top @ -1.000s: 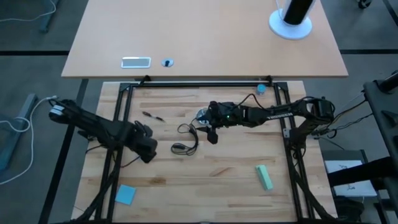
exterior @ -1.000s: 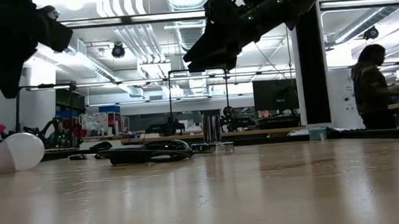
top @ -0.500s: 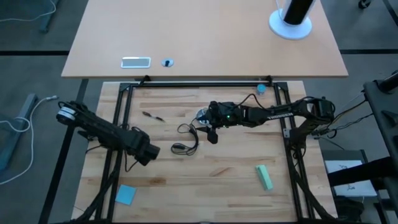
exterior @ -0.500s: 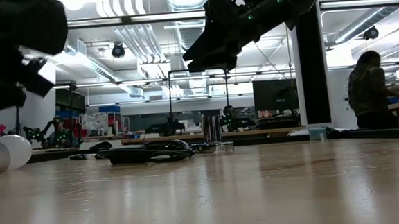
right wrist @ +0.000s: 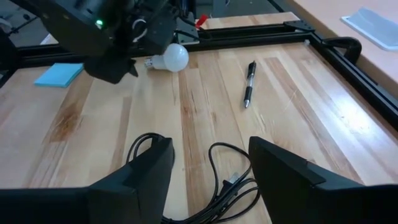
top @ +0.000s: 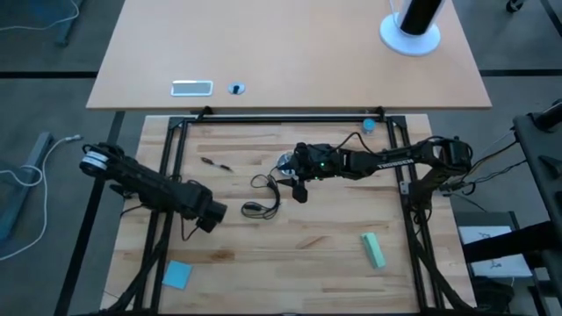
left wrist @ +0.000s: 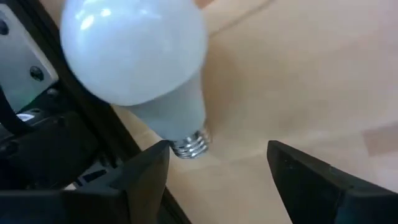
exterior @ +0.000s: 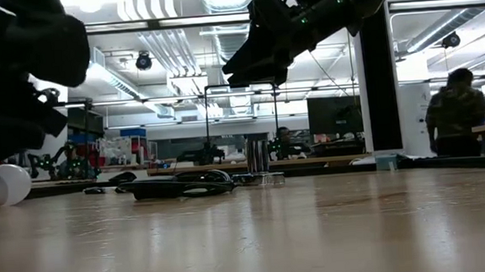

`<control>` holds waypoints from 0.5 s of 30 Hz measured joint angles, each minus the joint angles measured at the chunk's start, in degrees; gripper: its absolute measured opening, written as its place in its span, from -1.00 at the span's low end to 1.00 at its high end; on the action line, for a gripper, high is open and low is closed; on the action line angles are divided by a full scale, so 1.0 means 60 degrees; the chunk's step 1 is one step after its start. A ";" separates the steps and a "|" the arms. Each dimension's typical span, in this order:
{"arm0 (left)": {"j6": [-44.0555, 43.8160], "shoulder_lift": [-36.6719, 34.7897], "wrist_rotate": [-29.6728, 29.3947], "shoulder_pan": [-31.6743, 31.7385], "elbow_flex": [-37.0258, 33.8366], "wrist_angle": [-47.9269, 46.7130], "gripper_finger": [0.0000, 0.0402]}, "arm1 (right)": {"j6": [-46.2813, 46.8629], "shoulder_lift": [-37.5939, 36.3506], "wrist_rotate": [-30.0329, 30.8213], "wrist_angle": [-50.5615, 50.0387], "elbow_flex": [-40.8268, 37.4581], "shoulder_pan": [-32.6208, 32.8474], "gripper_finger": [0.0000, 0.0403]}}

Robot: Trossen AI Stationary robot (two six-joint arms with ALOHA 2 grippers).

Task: Screw lightbulb
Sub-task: Insert the lightbulb into the lamp

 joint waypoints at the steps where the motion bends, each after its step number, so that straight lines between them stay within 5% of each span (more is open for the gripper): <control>1: -0.0004 0.0069 -0.0014 0.0141 -0.0025 0.0016 0.29 | 0.0000 0.0000 0.0000 -0.0007 0.0000 0.0000 0.05; 9: 0.1071 0.0190 0.0168 0.0471 -0.0577 0.1736 0.10 | -0.0004 0.0000 -0.0001 0.0002 -0.0004 0.0000 0.09; 15: 0.0769 0.0102 -0.0673 0.0478 0.0248 -0.0030 0.00 | 0.0000 0.0000 0.0004 -0.0007 -0.0011 -0.0004 0.05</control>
